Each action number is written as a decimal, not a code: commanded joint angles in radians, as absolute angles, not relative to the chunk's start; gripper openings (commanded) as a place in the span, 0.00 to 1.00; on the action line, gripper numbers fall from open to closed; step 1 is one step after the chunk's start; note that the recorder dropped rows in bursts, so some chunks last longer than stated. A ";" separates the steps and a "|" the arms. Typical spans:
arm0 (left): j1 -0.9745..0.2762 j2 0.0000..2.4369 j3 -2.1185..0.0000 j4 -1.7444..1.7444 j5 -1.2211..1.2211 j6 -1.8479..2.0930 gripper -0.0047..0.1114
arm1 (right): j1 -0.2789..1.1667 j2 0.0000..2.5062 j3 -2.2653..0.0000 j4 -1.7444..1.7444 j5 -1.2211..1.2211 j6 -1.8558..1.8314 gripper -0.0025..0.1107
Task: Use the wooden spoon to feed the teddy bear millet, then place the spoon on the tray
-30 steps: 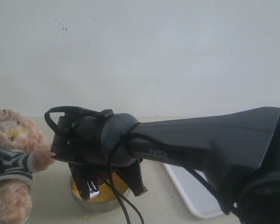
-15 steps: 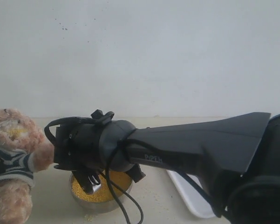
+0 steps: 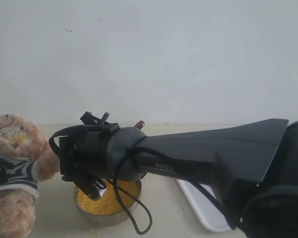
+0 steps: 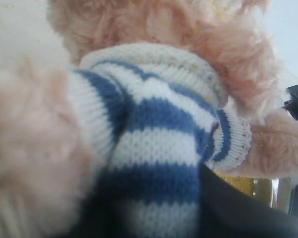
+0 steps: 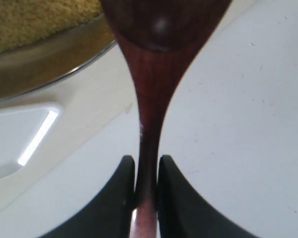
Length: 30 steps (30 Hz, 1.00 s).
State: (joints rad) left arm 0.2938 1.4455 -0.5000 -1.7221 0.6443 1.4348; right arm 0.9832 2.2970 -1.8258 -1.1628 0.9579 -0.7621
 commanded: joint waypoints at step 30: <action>0.295 1.440 -0.498 -1.744 0.664 1.438 0.07 | 0.957 2.324 -1.825 -0.907 1.040 -1.004 0.02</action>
State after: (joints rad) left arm 0.2938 1.4455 -0.5000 -1.7254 0.6460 1.4348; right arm 0.9562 2.3331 -1.8258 -0.9249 1.0201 -0.9864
